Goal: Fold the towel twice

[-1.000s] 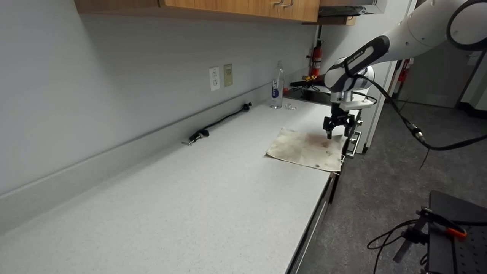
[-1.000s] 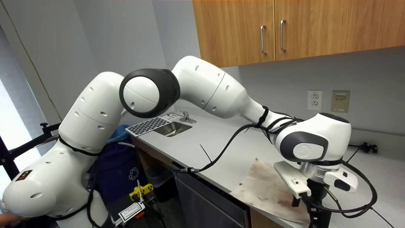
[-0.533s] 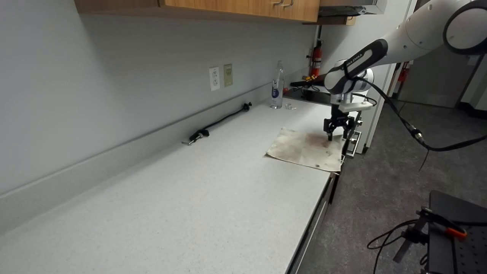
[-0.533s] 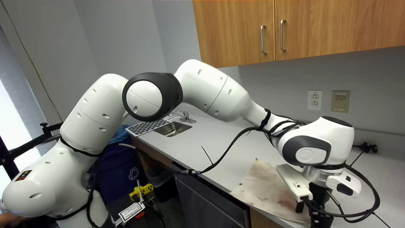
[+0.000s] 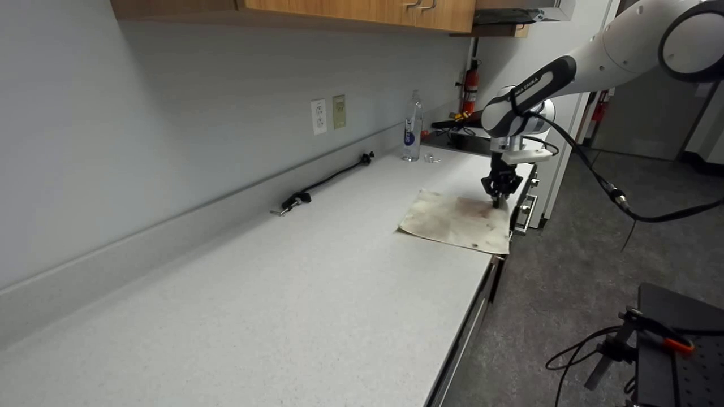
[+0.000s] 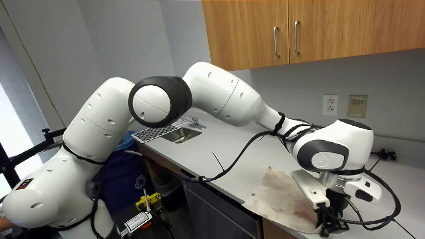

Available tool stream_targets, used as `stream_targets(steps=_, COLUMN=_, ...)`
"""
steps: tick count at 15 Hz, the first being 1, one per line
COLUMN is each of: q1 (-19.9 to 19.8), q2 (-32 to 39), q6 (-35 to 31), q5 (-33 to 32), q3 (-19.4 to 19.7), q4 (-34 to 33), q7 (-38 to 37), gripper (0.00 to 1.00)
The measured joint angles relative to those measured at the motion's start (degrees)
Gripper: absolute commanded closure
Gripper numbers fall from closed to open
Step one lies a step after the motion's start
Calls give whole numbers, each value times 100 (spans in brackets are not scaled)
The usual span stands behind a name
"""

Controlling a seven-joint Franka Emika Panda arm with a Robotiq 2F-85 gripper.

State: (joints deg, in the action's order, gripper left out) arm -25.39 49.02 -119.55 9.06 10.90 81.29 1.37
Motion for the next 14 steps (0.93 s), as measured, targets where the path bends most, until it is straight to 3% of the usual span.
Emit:
stream_targets(steps=9, q1=109, q2=-200, q6=-525, q5=-353, q3=184, q4=39, q7=-1, gripper=100)
stream_targets(steps=14, q1=478, q2=-636, q6=-532, q5=-911, q3=224, q4=384, q7=-2, gripper=100)
